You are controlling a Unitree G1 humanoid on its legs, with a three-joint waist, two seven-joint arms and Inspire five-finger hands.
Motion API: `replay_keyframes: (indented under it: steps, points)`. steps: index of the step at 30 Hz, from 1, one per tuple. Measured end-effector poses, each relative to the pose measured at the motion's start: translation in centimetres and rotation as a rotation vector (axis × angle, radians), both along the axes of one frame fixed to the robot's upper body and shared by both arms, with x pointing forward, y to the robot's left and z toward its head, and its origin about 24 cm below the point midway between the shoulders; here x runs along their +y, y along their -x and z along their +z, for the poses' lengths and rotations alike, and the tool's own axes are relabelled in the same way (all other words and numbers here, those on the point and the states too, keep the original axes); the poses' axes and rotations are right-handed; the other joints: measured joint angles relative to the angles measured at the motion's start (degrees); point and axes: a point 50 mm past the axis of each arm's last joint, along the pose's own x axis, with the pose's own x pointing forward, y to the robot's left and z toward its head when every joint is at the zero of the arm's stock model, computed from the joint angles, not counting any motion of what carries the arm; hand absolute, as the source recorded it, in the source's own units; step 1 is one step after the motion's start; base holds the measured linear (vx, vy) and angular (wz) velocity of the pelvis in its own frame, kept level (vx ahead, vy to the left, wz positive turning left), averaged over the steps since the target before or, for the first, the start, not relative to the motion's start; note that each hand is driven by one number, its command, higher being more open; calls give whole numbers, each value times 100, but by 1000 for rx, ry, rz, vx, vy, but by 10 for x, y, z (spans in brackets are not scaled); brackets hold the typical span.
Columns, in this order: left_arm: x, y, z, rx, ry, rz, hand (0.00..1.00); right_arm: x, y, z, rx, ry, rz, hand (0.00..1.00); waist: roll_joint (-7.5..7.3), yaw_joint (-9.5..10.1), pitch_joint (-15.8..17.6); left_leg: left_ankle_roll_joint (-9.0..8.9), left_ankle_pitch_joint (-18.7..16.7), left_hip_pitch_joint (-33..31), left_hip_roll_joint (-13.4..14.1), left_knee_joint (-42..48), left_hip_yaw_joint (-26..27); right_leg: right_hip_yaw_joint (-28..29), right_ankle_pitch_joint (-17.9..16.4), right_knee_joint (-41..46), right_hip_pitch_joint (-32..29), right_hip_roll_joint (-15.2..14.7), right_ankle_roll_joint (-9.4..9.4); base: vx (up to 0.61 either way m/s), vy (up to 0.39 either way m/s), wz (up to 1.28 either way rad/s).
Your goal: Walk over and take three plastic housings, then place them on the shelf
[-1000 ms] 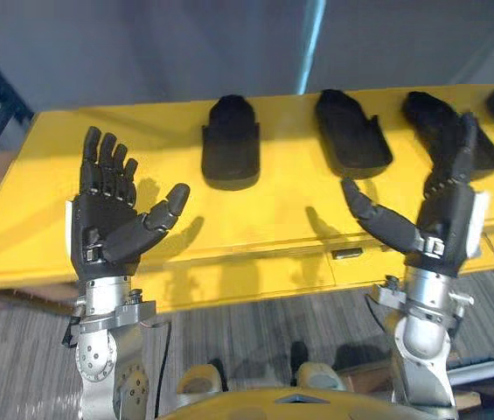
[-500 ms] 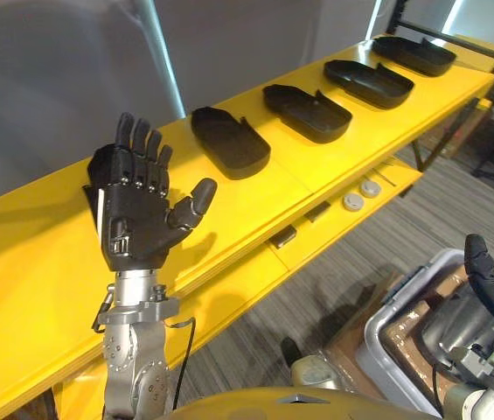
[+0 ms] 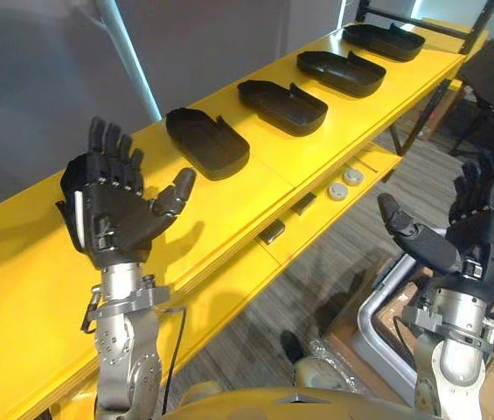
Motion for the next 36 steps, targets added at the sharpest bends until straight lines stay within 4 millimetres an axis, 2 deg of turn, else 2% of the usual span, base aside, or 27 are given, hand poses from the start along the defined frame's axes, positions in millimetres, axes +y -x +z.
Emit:
replay_keyframes:
  steps: [1, 2, 3, 4, 7, 10, 13, 16, 17, 18, 19, 20, 21, 22, 23, 25, 26, 27, 28, 30, 31, 32, 33, 34, 36]
  points:
    - [0, 1, 1, -10, 7, 7, 100, 1, -2, 2, -12, 1, 5, 100, 108, 69, 32, 21, -79, 38, 156, -98, 39, -210, 19, 450, -214, 111, 48, -57, 71, -85]
    - [3, 4, 5, -27, -4, 18, 100, 3, -2, 3, -21, -7, 10, 100, 49, 44, 88, -156, -243, 183, 88, -310, 75, -631, -161, 1167, -448, 93, 163, -20, 4, -44]
    - [2, 4, 5, -33, 4, 7, 100, 1, -2, 2, -14, -10, -5, 100, 65, 24, 161, -253, -297, 324, 64, -510, 39, -637, -78, 1067, -428, 72, 380, -26, 16, -25]
    - [0, 4, 4, -31, 5, -2, 100, 1, 0, 1, -7, -16, -12, 100, 75, 27, 163, -263, -291, 344, 48, -582, 38, -605, 31, 982, -403, 66, 438, -72, 23, -24]
    - [-1, 4, 6, -42, -4, -18, 100, 0, 6, -6, 25, -48, -31, 100, 78, -6, 162, -355, -340, 431, 16, -855, 49, -469, 224, 665, -357, 55, 463, -112, 46, -23]
    - [-1, 6, 10, -87, 0, -30, 100, 4, 12, -15, 47, -161, -27, 100, 39, -63, 181, -529, -545, 442, -14, -912, 112, -348, 362, 515, -371, 62, 509, -140, 45, -26]
    - [-3, 8, 18, -147, 9, -37, 100, 14, 20, -27, 114, -190, 15, 100, 8, -87, 185, -516, -766, 412, -65, -479, 224, -265, 375, 739, -401, 63, 500, -138, 85, -34]
    - [-10, 9, 34, -253, -11, -92, 100, 24, 26, -28, 155, -114, 52, 100, -43, -43, 209, -501, -997, 244, -114, 61, 467, -78, 499, 891, -495, 88, 655, -143, 104, -41]
    - [-13, 10, 38, -282, -12, -109, 100, 27, 27, -26, 147, -108, 69, 100, -112, -1, 250, -438, -1047, 243, -147, 219, 604, -64, 551, 898, -491, 78, 572, -212, 122, -58]
    - [-15, 10, 40, -291, -18, -118, 100, 29, 26, -22, 130, -108, 82, 100, -170, 37, 274, -423, -1054, 241, -163, 276, 719, -68, 560, 808, -482, 57, 306, -214, 87, -56]
    - [-16, 11, 41, -293, -24, -122, 100, 30, 25, -18, 106, -106, 92, 100, -201, 50, 304, -372, -1006, 239, -165, 244, 818, -368, 219, 725, -493, -33, -106, -225, 78, -73]
    - [-16, 12, 40, -286, -22, -111, 100, 32, 20, -14, 77, -100, 113, 100, -99, 104, 290, -277, -857, 224, 1, 85, 1031, -767, -342, 818, -623, -80, -362, -267, 41, -75]
    - [-13, 12, 41, -284, -14, -90, 100, 35, 17, -10, 50, -103, 136, 100, -100, 138, 285, -283, -739, 164, 74, 0, 1190, -1027, -356, 1357, -878, -159, -259, -172, 11, -70]
    - [-13, 12, 41, -280, -10, -83, 100, 37, 16, -7, 36, -104, 146, 100, -180, 148, 246, -282, -662, 139, 81, -66, 1258, -1202, -340, 1827, -1019, -214, -231, -181, -34, -47]
    - [-11, 11, 39, -257, 3, -76, 100, 41, 13, -4, 14, -100, 161, 100, -203, 179, 261, -300, -503, 157, 139, -194, 1344, -1604, -468, 2876, -1080, -419, -266, -130, -26, -35]
    - [-9, 10, 35, -223, 7, -64, 100, 46, 5, -3, -3, -96, 172, 100, -254, 219, 229, -328, -443, 163, 262, -177, 1433, -1955, -841, 3770, -955, -712, -277, -119, -49, -35]
    - [-5, 9, 32, -192, 7, -42, 100, 51, -5, -4, -9, -79, 183, 100, -303, 242, 202, -366, -420, 146, 360, -133, 1520, -2159, -1053, 4278, -784, -1019, -303, -97, -104, -52]
    - [0, 6, 26, -152, 7, -24, 100, 58, -14, -6, -2, -59, 198, 100, -331, 275, 179, -438, -378, 146, 459, -131, 1624, -2282, -1163, 4505, -546, -1304, -259, -95, -129, -54]
    - [2, 5, 22, -132, 11, -21, 100, 60, -17, -8, 6, -55, 203, 100, -343, 309, 170, -485, -350, 135, 507, -137, 1685, -2321, -1183, 4504, -424, -1428, -219, -78, -180, -59]
    - [4, 2, 10, -59, 51, -30, 100, 65, -23, -16, 56, -50, 201, 100, -491, 479, 69, -695, -230, -29, 640, -131, 1916, -2629, -1156, 3845, 64, -1844, -15, -69, -247, -63]
    - [5, 4, 9, -48, 54, -28, 100, 66, -24, -19, 68, -52, 203, 100, -560, 522, 21, -750, -200, -109, 655, -113, 1985, -2754, -1073, 3511, 153, -1920, 154, -60, -310, -71]
    - [6, 5, 6, -38, 71, -25, 100, 66, -26, -21, 83, -50, 207, 100, -640, 572, -24, -844, -147, -219, 708, -67, 2069, -2975, -1321, 3017, 240, -1869, 613, -63, -316, -99]
    - [4, 4, 1, -22, 115, -24, 100, 64, -29, -23, 104, -32, 210, 100, -521, 635, -21, -993, -52, -283, 859, -156, 2149, -3185, -1350, 2356, 353, -1649, 895, -65, -392, -122]
    - [3, 3, -4, -4, 145, -26, 100, 61, -31, -27, 136, -10, 211, 100, -366, 592, 3, -1100, 83, -264, 1006, -325, 2233, -3180, -1287, 1701, 536, -1384, 996, -45, -318, -100]
    - [-7, 1, -8, 3, 191, -62, 100, 54, -28, -37, 208, 18, 206, 100, -173, 354, 35, -1072, 326, -146, 1141, -635, 2140, -3154, -1030, 1293, 667, -1071, 830, -15, -293, -58]
